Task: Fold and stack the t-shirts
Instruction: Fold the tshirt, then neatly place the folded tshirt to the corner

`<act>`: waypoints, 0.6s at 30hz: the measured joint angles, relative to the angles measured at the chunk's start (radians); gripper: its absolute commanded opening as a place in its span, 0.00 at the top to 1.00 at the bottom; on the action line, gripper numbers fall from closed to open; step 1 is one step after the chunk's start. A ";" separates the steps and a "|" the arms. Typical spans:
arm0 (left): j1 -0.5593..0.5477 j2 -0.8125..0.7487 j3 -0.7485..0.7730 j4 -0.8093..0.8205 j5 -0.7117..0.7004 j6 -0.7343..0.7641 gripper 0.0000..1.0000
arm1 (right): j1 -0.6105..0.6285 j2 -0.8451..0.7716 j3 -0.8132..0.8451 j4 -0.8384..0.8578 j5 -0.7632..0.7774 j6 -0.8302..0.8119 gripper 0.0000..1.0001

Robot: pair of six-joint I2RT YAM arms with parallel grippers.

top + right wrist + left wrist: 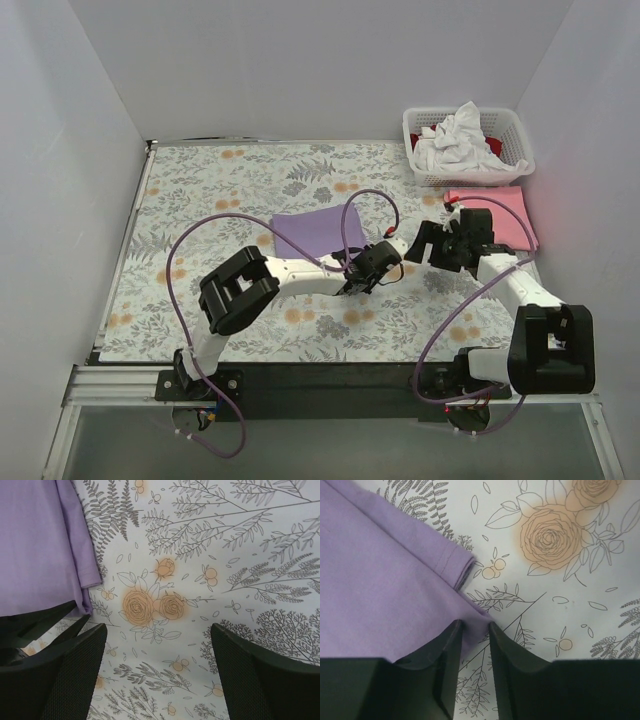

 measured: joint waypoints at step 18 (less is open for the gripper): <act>0.001 -0.047 -0.091 0.073 -0.041 -0.040 1.00 | 0.024 0.299 -0.006 0.341 -0.288 0.171 0.16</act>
